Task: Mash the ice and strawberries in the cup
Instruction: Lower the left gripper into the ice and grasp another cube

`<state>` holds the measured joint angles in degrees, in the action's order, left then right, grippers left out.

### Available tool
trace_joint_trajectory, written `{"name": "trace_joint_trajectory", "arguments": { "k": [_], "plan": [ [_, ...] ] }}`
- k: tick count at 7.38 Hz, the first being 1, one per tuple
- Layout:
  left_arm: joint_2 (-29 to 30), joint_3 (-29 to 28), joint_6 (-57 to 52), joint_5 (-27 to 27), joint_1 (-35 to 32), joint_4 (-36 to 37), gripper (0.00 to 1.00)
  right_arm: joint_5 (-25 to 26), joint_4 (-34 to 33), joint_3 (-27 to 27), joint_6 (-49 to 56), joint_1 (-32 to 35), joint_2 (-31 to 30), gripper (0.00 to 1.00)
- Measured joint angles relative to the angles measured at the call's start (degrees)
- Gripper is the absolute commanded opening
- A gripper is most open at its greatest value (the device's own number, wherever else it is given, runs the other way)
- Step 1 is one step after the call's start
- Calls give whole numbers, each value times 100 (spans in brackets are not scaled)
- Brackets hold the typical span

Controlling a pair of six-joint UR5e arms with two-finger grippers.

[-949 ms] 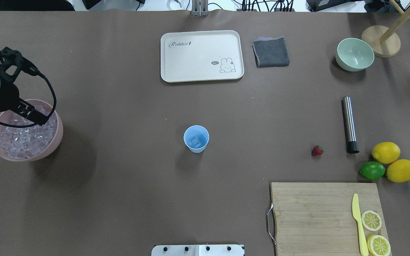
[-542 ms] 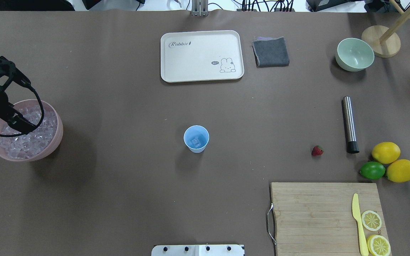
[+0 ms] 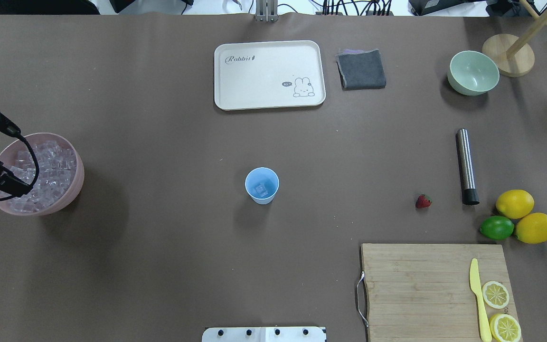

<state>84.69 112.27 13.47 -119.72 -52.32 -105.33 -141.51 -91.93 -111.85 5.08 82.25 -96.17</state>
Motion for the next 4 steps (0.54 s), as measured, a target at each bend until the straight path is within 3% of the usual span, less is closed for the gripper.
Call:
{"name": "trace_joint_trajectory", "arguments": {
  "k": [4],
  "plan": [
    [-121, -326, 549, -370, 68, -598, 71, 6, 0, -8, -7, 1, -2, 100]
  ]
}}
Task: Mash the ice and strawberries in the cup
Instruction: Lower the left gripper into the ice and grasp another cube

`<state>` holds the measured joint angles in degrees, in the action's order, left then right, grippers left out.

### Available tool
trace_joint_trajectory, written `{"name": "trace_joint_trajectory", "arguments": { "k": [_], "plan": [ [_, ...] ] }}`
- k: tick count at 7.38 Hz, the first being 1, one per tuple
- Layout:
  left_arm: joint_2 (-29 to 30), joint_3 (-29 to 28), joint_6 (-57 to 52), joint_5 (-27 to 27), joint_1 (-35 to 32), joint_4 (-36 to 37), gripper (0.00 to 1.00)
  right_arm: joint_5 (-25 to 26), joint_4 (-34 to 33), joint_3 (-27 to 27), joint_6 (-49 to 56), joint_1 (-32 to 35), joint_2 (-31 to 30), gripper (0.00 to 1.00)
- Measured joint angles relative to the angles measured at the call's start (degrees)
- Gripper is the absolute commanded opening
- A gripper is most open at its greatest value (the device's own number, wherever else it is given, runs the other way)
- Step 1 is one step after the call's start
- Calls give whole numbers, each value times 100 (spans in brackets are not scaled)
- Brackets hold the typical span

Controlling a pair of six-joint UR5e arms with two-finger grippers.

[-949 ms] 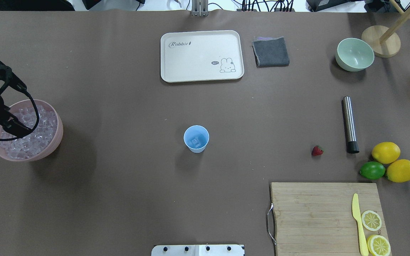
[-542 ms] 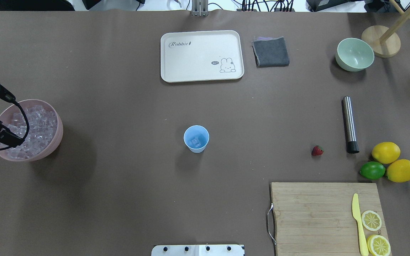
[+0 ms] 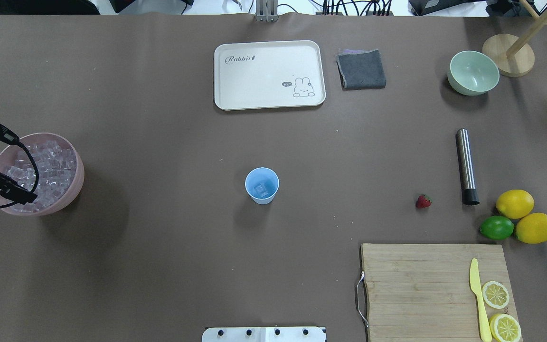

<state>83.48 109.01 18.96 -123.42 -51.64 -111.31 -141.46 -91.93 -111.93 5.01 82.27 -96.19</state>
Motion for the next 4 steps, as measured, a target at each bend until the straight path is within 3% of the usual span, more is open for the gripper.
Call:
{"name": "trace_joint_trajectory", "arguments": {
  "k": [4],
  "plan": [
    [-145, -8, 151, -31, 65, -19, 65, -4, 0, -3, 0, 0, 9, 100]
  ]
}}
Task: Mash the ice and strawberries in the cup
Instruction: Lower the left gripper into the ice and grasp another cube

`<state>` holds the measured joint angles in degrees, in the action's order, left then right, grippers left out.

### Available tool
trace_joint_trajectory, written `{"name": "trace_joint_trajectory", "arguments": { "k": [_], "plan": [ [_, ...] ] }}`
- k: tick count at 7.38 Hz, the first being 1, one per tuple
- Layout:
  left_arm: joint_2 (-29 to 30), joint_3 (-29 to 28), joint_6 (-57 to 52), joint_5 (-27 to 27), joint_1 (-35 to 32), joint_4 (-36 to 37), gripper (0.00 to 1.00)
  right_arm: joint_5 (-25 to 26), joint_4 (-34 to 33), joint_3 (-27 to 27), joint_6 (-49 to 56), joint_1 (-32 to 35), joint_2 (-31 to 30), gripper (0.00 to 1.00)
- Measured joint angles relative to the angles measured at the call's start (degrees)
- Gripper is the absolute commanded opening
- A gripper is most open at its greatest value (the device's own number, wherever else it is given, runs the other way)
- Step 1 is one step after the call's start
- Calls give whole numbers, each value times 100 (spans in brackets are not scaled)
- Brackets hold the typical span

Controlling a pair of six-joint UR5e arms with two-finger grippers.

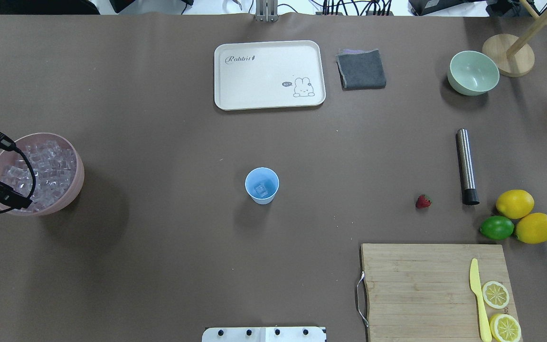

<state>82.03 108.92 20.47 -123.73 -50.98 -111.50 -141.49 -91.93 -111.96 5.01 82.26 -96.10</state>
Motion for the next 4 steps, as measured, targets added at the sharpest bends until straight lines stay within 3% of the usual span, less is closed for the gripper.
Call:
{"name": "trace_joint_trajectory", "arguments": {
  "k": [4],
  "plan": [
    [-7, -10, 120, -2, 76, 6, 55, -9, 0, -17, 0, 0, 10, 100]
  ]
}}
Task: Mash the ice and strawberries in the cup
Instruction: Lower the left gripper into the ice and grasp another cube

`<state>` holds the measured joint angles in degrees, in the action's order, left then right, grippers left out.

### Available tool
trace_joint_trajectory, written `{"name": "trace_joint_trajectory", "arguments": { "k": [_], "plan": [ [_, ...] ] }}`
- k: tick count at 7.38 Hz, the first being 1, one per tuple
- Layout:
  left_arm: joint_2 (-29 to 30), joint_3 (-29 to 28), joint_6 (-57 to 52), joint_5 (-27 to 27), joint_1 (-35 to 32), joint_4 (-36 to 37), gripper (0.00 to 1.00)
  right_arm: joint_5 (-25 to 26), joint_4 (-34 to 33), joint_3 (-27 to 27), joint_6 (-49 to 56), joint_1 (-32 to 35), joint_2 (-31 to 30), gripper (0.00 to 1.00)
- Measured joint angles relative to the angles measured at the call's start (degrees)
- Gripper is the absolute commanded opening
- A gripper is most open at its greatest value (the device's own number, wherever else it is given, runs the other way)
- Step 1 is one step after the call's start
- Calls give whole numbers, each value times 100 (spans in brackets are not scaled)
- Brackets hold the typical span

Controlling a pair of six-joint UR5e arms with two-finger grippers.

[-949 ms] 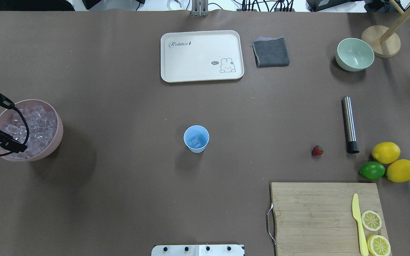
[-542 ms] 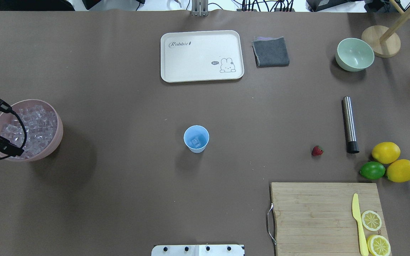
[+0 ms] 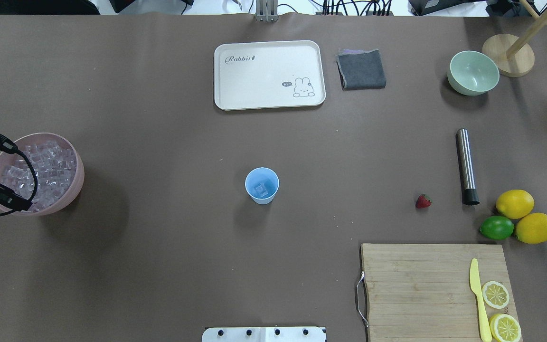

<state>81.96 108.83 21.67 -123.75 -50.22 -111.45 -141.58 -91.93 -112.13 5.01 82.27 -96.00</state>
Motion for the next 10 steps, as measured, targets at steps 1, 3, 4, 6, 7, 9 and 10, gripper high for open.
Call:
{"name": "trace_joint_trajectory", "arguments": {
  "k": [1, 3, 4, 6, 7, 9, 10],
  "plan": [
    [-2, -7, 3, 2, 13, 0, 51, -12, 0, -8, 0, 0, -3, 100],
    [-4, -13, 4, 7, 19, 2, 14, -232, 0, -4, 0, 13, -18, 100],
    [-4, -14, 2, 8, 21, 6, 0, -306, 0, -1, 0, 23, -24, 100],
    [3, 9, -9, 7, 13, 29, 0, -359, 0, -4, 0, 41, -31, 100],
    [11, 34, -14, -5, -4, 45, 0, -368, 0, -2, -2, 47, -33, 100],
    [51, 146, -33, -151, -49, 146, 0, -378, 0, 13, -4, 52, -33, 100],
    [94, 303, -59, -354, -109, 333, 0, -379, 0, 21, -6, 52, -33, 100]
  ]
}}
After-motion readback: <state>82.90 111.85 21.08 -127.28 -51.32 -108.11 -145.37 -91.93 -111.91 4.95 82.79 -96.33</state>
